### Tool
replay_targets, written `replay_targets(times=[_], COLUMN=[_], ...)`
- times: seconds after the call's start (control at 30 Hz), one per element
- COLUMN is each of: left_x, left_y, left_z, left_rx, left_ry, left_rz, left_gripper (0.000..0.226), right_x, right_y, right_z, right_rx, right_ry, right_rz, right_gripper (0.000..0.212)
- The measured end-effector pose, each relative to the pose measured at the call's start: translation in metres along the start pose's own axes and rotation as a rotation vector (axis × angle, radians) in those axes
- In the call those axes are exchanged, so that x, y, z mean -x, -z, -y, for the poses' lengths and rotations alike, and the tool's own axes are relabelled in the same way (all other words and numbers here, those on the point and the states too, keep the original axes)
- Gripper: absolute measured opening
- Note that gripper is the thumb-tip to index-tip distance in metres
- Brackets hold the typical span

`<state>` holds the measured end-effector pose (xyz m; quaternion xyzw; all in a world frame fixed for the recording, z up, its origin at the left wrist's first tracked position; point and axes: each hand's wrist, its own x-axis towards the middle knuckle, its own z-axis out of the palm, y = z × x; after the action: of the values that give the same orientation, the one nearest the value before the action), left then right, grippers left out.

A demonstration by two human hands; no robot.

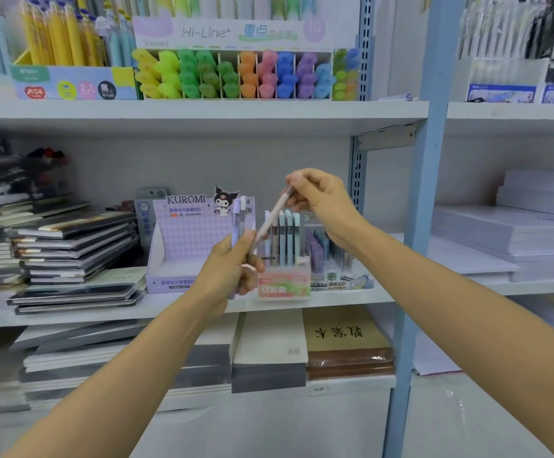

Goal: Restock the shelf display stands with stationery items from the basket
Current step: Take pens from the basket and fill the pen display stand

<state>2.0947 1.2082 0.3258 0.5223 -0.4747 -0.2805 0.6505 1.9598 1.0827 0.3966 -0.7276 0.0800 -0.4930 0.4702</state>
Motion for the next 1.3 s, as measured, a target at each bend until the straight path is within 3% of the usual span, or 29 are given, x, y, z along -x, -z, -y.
replay_targets(times=[0.1, 0.23, 0.6, 0.77, 0.97, 1.17, 1.3], left_x=[0.000, -0.002, -0.008, -0.012, -0.014, -0.014, -0.013], left_y=[0.010, 0.015, 0.017, 0.021, 0.024, 0.023, 0.021], left_z=[0.001, 0.003, 0.014, 0.021, 0.028, 0.031, 0.030], left_rx=[-0.044, -0.067, -0.016, -0.008, 0.016, 0.010, -0.005], left_ry=[0.020, 0.057, -0.020, -0.036, -0.056, -0.059, -0.058], left_rz=[-0.065, -0.090, -0.039, -0.017, 0.018, 0.040, 0.057], left_gripper=[0.028, 0.023, 0.022, 0.025, 0.027, 0.027, 0.028], right_x=[-0.005, -0.006, -0.005, -0.010, -0.013, -0.016, -0.011], right_y=[0.008, 0.007, -0.012, -0.011, -0.021, -0.022, -0.023], right_z=[0.001, -0.011, -0.053, -0.056, -0.058, -0.066, -0.058], right_rx=[0.065, 0.222, 0.523, 0.559, 0.542, 0.780, 0.666], right_ry=[0.035, 0.069, 0.071, 0.060, 0.095, 0.107, 0.101], right_rz=[-0.126, -0.155, 0.038, 0.097, 0.006, -0.029, -0.060], right_gripper=[0.013, 0.017, 0.017, 0.015, 0.008, 0.007, 0.019])
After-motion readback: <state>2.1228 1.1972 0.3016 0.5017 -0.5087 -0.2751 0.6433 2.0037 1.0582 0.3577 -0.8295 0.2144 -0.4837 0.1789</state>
